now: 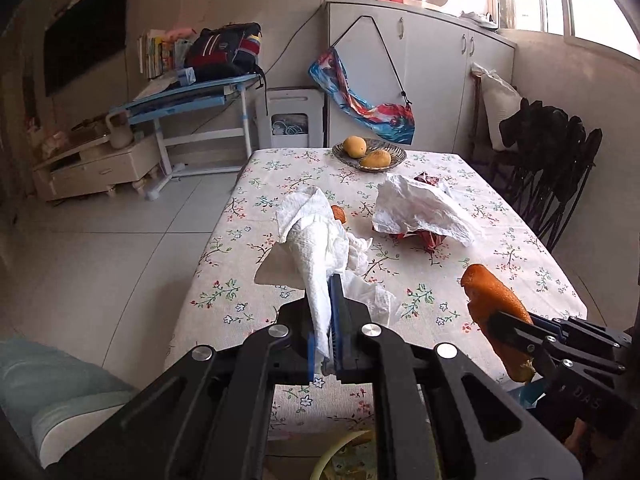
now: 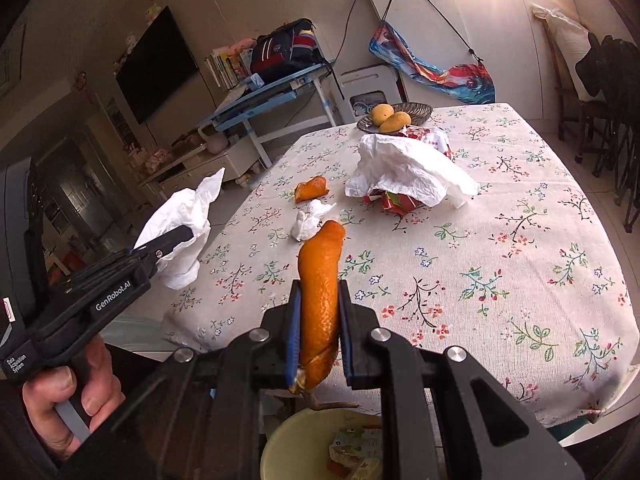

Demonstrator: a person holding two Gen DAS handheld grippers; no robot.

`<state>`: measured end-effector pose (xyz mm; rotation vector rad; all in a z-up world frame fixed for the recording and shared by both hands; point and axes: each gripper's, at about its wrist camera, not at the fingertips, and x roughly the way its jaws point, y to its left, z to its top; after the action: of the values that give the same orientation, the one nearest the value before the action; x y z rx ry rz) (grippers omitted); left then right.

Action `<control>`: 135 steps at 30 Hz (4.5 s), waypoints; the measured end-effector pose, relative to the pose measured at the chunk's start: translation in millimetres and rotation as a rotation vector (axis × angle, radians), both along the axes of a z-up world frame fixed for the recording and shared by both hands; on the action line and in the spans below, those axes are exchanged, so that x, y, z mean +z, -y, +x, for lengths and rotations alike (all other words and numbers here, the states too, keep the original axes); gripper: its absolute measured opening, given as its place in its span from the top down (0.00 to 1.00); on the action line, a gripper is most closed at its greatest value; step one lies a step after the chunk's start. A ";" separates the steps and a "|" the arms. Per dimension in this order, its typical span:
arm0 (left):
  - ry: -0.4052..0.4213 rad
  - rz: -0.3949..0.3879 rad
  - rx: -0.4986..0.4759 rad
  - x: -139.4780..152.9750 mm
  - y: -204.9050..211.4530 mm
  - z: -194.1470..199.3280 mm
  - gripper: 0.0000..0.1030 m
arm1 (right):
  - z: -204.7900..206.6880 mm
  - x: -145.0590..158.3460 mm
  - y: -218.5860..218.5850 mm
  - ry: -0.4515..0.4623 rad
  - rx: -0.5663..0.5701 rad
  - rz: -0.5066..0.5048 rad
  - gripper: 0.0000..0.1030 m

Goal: Collect trash
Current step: 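Carry the carrot over the bucket and open the right gripper while the left gripper holds the tissue, then move the tissue over the yellow bucket and open the left gripper, then move both grippers back toward the remaining white tissue on the table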

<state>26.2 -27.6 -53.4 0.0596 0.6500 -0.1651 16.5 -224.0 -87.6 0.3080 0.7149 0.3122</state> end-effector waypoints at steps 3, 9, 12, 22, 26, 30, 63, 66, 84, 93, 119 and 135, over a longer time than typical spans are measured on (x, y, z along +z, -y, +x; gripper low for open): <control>0.003 0.003 -0.004 0.0 -0.6 -6.3 0.93 | -7.1 -0.4 -1.6 -0.001 0.008 -0.002 0.83; 0.009 0.003 -0.006 0.0 -4.2 -17.0 0.93 | -20.2 -0.4 -7.8 0.000 0.030 -0.016 0.83; 0.014 0.004 -0.003 -0.5 -3.2 -22.1 0.93 | -29.1 -0.9 -10.4 -0.003 0.043 -0.024 0.83; 0.025 0.010 -0.009 -0.5 -2.9 -40.7 0.93 | -50.1 -7.7 -22.5 -0.035 0.092 -0.064 0.83; 0.030 0.010 -0.012 -0.7 -3.6 -50.0 0.93 | -59.1 -16.7 -31.7 -0.078 0.128 -0.091 0.83; 0.033 0.011 -0.018 -0.4 -3.5 -58.4 0.93 | -68.2 -27.5 -41.6 -0.124 0.156 -0.127 0.82; -0.155 0.122 -0.307 -54.1 44.0 -123.9 0.93 | -78.3 -12.0 16.7 0.002 -0.210 -0.082 0.36; -0.225 0.153 -0.355 -69.3 51.5 -129.4 0.93 | -76.5 -11.9 17.8 0.008 -0.211 -0.079 0.36; -0.119 0.205 -0.228 -56.6 42.7 -125.8 0.34 | -76.2 -12.2 19.3 0.011 -0.212 -0.086 0.32; -0.063 0.196 -0.136 -47.6 31.7 -119.8 0.24 | -76.7 -12.4 18.2 0.011 -0.209 -0.089 0.32; -0.098 0.053 -0.040 -37.9 11.0 -98.1 0.23 | -78.0 -8.5 8.9 0.034 -0.179 -0.101 0.32; -0.123 -0.003 0.009 -32.9 5.6 -9.1 0.22 | -67.3 -13.4 -2.0 0.030 -0.133 -0.091 0.32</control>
<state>17.1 -33.1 -86.2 0.0435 0.7727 -0.1621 -50.8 -222.1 -101.0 0.2626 0.6733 0.1576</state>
